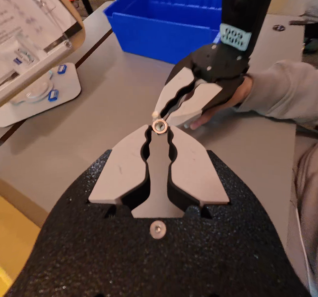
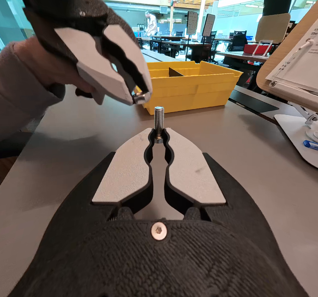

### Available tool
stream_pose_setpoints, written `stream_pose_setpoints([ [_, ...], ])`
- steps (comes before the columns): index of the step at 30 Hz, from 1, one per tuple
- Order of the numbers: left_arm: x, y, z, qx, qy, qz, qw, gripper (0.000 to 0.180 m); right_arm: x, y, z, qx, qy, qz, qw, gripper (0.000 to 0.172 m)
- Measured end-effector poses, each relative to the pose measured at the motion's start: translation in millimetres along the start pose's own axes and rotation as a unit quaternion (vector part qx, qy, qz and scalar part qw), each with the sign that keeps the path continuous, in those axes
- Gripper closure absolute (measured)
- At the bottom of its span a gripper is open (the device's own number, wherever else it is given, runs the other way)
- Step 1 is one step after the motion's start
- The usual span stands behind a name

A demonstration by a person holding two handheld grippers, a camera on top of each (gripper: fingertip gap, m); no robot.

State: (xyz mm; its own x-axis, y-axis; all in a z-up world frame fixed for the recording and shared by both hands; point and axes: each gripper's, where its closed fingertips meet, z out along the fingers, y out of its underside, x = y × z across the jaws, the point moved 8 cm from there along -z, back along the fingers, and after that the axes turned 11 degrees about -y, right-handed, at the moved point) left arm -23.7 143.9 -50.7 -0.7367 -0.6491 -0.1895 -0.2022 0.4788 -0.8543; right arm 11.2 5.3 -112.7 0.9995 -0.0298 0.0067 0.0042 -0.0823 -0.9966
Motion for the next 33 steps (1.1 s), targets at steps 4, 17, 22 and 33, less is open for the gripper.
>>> stream_pose_setpoints([
  [4,-1,-13,6,-0.003,0.010,0.001,1.000,0.164,0,-2,-2,0.010,-0.002,-0.005,1.000,0.163],
  [17,-1,-11,16,-0.046,0.031,-0.016,0.998,0.163,-3,-1,-2,-0.007,0.001,-0.044,0.999,0.163],
  [22,-1,-10,16,-0.055,0.039,-0.018,0.998,0.163,-4,0,-1,-0.011,-0.003,-0.046,0.999,0.163],
  [33,0,-12,12,-0.026,0.036,-0.025,0.999,0.157,-4,-1,-2,-0.003,-0.007,-0.038,0.999,0.163],
])
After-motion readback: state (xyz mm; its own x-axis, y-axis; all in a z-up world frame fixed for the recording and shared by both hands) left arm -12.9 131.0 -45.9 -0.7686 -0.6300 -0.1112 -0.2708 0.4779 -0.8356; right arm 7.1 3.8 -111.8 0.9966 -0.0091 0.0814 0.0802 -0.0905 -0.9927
